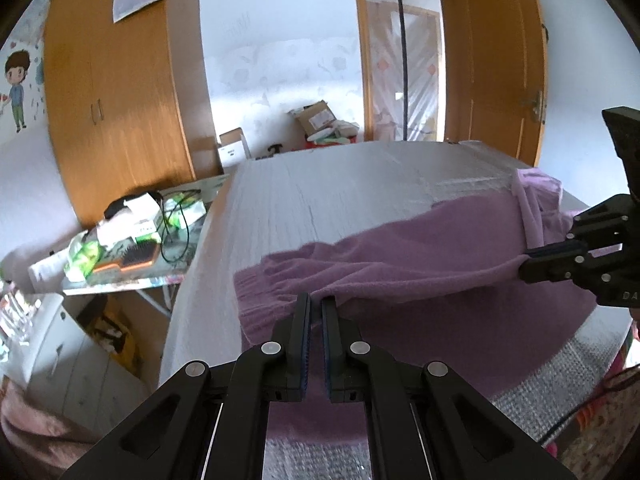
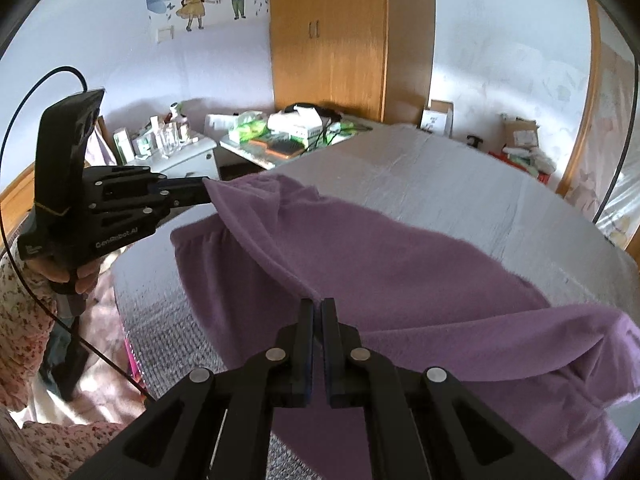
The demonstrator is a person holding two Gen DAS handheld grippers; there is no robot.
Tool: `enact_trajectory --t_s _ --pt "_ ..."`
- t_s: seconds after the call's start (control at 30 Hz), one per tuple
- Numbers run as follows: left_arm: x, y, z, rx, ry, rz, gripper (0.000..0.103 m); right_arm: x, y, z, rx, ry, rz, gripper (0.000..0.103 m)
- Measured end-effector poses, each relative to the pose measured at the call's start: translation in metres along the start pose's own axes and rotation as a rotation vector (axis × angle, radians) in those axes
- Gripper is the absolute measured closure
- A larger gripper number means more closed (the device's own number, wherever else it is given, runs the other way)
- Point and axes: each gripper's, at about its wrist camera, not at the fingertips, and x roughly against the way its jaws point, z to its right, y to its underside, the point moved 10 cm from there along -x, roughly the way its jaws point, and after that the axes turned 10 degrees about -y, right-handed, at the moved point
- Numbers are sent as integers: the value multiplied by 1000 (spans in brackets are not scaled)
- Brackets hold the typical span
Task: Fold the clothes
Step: 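Lift the sweater with both grippers and fold it over toward the collar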
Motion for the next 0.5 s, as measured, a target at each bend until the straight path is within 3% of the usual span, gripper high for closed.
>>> enact_trajectory --t_s 0.37,0.5 --pt "8 17 2 -1 1 -5 98 -13 30 -10 -32 -73 -66 99" --pt "3 31 -2 24 10 -49 98 -21 40 -9 -42 -96 -102 99"
